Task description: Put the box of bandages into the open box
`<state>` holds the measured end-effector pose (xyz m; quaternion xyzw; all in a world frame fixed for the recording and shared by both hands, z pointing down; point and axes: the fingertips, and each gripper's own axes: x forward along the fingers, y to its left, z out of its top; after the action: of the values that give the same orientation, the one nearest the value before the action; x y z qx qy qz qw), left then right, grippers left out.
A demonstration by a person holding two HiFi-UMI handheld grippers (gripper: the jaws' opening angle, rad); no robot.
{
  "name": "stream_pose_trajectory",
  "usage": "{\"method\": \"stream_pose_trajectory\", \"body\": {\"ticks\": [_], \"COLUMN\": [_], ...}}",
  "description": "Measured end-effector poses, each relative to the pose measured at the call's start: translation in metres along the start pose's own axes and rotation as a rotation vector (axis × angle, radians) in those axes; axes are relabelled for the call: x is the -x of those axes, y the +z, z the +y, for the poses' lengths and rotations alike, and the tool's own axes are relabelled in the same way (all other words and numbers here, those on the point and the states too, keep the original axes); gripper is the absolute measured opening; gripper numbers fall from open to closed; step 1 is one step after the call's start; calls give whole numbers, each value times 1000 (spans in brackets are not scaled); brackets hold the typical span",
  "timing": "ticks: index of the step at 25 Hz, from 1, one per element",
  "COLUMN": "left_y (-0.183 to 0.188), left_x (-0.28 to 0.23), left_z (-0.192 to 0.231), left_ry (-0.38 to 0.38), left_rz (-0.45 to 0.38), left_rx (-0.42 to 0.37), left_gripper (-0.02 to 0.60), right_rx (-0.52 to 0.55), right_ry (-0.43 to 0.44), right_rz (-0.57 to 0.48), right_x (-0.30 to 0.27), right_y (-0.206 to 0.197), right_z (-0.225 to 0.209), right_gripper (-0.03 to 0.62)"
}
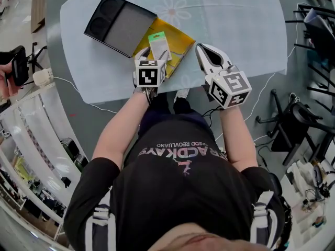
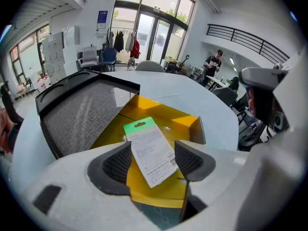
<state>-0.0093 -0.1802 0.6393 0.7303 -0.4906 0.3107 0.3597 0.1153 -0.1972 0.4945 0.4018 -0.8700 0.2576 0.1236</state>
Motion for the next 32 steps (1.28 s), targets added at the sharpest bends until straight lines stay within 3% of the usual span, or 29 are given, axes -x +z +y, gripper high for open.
{"method": "stream_pose_trajectory", "body": {"ticks": [6, 13, 18, 21, 25, 32], "left_y": [3, 25, 44, 57, 68, 70], "left_x": [16, 66, 115, 149, 194, 256], "left_z": [-1, -18, -38, -52, -68, -97], "left_ry": [19, 38, 45, 54, 27, -32], "left_rz": [-45, -209, -355, -459, -620, -716], "left_rx": [10, -71, -152, -188, -176, -169], "left_gripper": [279, 272, 217, 143, 34, 17], "right_rx": [18, 54, 116, 151, 194, 246], "right_ry": [21, 52, 62, 71, 96, 156], "right_rz": [-21, -73, -94, -115, -157, -243], "right_x": [7, 31, 49, 62, 77, 115], "right_y": [4, 15, 26, 35, 51, 83], "right_z": [9, 27, 39, 48, 63, 101], "right_gripper": [11, 11, 11, 11, 11, 11]}}
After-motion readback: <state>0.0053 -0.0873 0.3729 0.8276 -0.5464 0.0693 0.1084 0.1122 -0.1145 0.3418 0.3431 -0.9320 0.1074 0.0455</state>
